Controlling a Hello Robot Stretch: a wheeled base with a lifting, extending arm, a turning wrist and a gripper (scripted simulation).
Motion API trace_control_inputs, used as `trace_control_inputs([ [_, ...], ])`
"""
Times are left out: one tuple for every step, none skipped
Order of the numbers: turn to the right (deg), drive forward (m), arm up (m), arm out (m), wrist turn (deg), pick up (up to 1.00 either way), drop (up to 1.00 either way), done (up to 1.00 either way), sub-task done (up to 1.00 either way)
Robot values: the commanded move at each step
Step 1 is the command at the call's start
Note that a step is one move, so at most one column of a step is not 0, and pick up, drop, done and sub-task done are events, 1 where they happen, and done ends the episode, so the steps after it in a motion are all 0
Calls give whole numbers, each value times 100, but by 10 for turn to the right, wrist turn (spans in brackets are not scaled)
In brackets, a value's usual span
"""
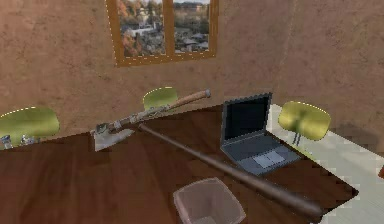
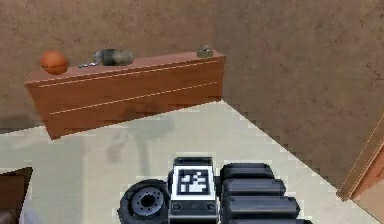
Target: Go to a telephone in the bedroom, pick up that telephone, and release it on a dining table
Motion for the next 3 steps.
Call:
trace_control_inputs([
  [90, 0, 0, 0, 0, 0, 0, 0, 0],
  [30, 0, 0, 0, 0, 0, 0, 0, 0],
  [0, 5, 0, 0, 0, 0, 0, 0, 0],
])
